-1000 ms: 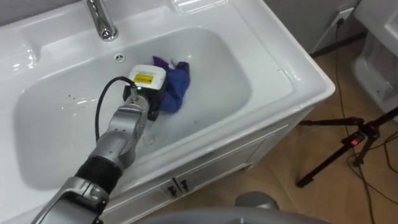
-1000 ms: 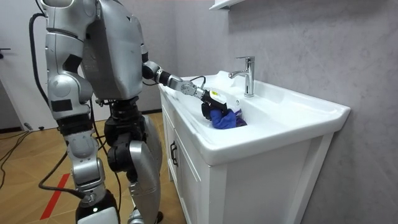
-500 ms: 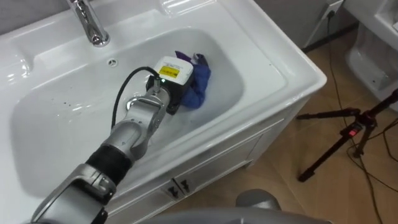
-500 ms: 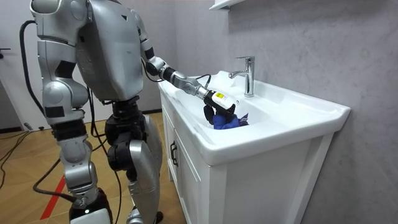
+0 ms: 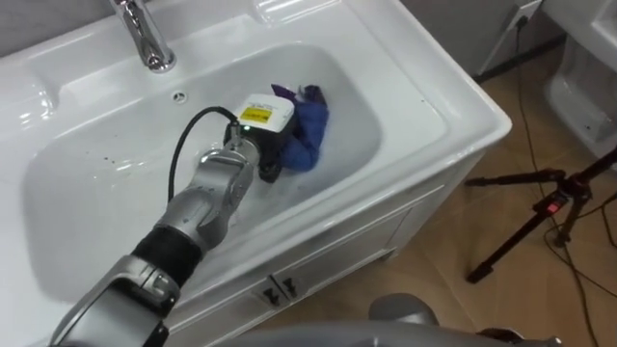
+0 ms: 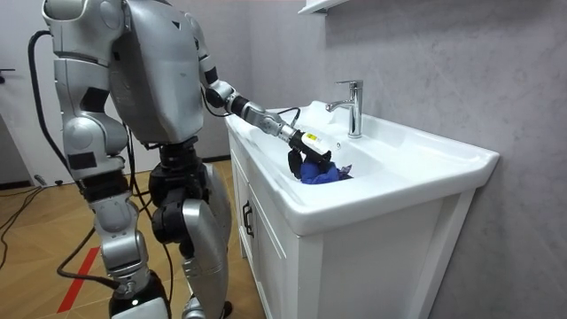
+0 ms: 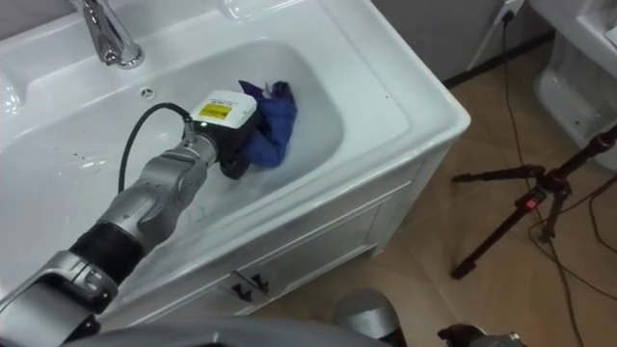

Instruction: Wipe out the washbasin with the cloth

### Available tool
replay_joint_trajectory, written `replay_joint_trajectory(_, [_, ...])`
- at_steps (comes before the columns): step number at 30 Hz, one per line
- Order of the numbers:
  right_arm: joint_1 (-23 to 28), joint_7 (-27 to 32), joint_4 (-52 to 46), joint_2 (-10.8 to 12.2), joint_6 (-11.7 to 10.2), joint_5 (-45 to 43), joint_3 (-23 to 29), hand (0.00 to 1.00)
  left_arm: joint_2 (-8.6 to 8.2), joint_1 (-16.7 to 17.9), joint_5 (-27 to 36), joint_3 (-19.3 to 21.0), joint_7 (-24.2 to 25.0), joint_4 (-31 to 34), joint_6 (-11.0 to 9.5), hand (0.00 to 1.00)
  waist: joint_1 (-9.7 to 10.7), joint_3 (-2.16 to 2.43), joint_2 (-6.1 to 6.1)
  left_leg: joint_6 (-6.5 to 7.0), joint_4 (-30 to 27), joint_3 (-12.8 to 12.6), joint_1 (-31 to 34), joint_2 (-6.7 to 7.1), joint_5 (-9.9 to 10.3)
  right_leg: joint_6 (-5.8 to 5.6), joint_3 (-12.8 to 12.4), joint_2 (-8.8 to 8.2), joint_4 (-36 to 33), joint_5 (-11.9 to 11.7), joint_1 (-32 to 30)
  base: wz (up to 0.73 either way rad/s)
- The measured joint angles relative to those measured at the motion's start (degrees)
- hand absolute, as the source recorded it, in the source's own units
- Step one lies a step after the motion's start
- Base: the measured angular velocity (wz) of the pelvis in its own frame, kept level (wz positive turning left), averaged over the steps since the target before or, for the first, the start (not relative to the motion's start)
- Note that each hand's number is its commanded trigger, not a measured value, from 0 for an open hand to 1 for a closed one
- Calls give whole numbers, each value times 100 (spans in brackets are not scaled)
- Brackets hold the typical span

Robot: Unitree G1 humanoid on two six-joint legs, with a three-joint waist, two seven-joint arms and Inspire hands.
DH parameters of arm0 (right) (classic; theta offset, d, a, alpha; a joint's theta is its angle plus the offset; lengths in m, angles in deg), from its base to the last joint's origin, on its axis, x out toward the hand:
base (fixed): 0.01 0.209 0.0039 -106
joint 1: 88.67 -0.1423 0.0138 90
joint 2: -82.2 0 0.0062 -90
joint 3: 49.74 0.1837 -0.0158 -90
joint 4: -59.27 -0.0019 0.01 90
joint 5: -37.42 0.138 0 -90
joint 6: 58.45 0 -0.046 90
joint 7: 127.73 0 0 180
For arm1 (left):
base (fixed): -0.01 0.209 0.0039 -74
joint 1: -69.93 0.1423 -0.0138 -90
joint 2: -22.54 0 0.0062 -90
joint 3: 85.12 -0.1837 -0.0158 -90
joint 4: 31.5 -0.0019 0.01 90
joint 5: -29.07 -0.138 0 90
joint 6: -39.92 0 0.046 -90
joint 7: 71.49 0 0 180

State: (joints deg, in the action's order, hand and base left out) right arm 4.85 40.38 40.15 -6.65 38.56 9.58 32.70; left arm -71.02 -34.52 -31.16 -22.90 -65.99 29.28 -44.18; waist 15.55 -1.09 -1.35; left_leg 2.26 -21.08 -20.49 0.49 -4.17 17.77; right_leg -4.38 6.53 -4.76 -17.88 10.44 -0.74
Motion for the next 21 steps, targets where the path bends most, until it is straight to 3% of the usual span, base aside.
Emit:
replay_joint_trajectory(3, [-7,-24,0,2,162,-13,27,0,30,206,6,308,2,-67,-9,100,-162,29,46,0,-17,-3,10,5,1,6,31,-7,1,4,0,0])
replay_joint_trajectory(9, [-70,-29,-208,-91,185,-278,394,0,828,634,-88,692,80,12,22,100,-368,165,-20,21,-190,84,228,-21,12,41,133,-14,12,31,-100,6])
replay_joint_trajectory(10, [-92,-25,-210,-112,184,-365,461,0,1037,769,-145,784,83,26,31,100,-397,185,-48,21,-200,121,239,-21,12,42,155,-15,11,33,-100,9])
replay_joint_trajectory(14, [-212,-80,-222,-203,183,-566,475,0,1619,1158,-689,1127,87,184,140,100,-562,205,-149,19,-263,204,309,-17,12,57,232,-30,-81,91,-136,11])
replay_joint_trajectory(17, [-240,-80,-242,-300,176,-546,473,0,1663,1275,-1000,1184,86,344,174,100,-747,198,-200,13,-257,227,301,-15,8,66,255,-37,-78,101,-129,4])
replay_joint_trajectory(21, [-270,-82,-417,-407,152,-562,495,0,1666,1657,-1508,1187,5,858,287,100,-816,203,-205,-7,-267,351,380,-5,-4,91,382,-61,-123,164,-154,12])
